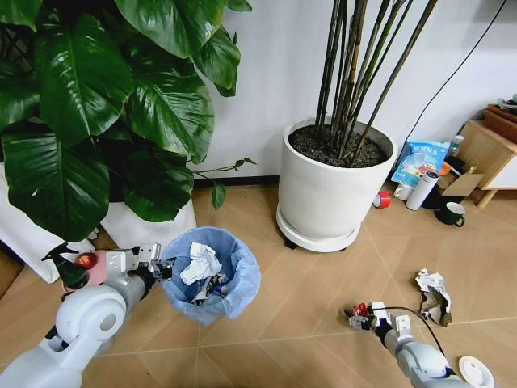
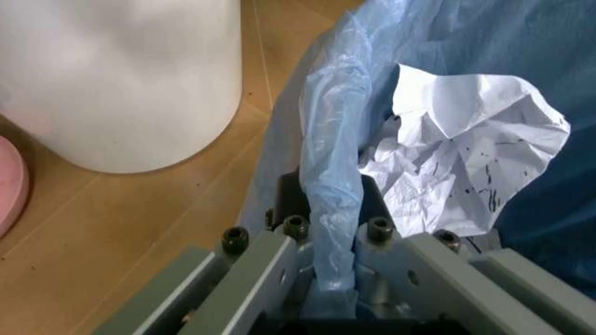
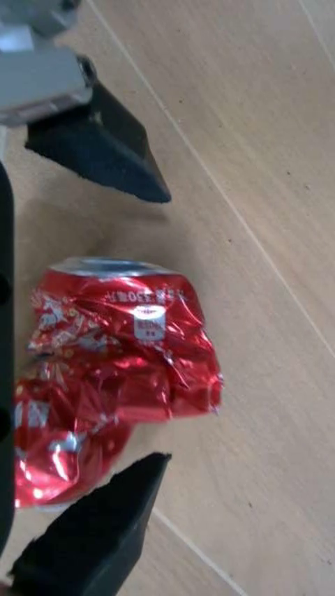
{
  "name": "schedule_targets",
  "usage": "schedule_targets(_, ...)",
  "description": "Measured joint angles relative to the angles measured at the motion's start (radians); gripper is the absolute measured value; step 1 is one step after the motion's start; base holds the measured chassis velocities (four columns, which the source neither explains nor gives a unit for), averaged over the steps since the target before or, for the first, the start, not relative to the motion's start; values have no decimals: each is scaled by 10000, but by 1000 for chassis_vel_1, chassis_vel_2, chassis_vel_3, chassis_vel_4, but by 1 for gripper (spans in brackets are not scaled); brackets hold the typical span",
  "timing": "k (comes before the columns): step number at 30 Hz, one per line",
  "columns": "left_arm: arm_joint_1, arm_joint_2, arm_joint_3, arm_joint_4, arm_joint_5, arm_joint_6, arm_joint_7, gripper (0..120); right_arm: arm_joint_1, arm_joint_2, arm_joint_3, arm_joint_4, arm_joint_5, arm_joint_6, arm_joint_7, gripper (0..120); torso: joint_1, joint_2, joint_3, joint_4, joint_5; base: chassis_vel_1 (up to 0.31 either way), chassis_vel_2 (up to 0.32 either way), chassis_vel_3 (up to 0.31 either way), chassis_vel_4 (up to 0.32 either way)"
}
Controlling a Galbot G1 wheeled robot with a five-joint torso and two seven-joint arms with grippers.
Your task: Pick up the trash bin and place the garbage on the floor into it.
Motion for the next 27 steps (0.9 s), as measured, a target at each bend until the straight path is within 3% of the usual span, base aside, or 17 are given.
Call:
schedule_targets(6,-30,-21,16,2,1,-6,15,0,70,128,0,-207,-33,48,-4,78,0,0,0,0,-3,0,0,0,0)
schedule_targets(10,-44,-13,15,7,1,-10,23,0,186,306,20,-524,-215,208,-32,57,0,0,0,-1,-2,0,0,0,0)
schedule_targets(14,-42,7,12,12,2,-17,26,0,208,410,40,-590,-239,247,-33,46,0,0,-1,0,-6,0,0,0,0)
schedule_targets(20,-14,8,6,10,11,-26,27,0,181,527,94,-637,-322,335,-31,34,0,0,-1,-2,-6,0,0,0,0)
schedule_targets(27,34,25,-14,-39,21,-32,28,0,77,593,249,-106,-163,293,77,32,1,-1,2,-1,10,0,0,0,0)
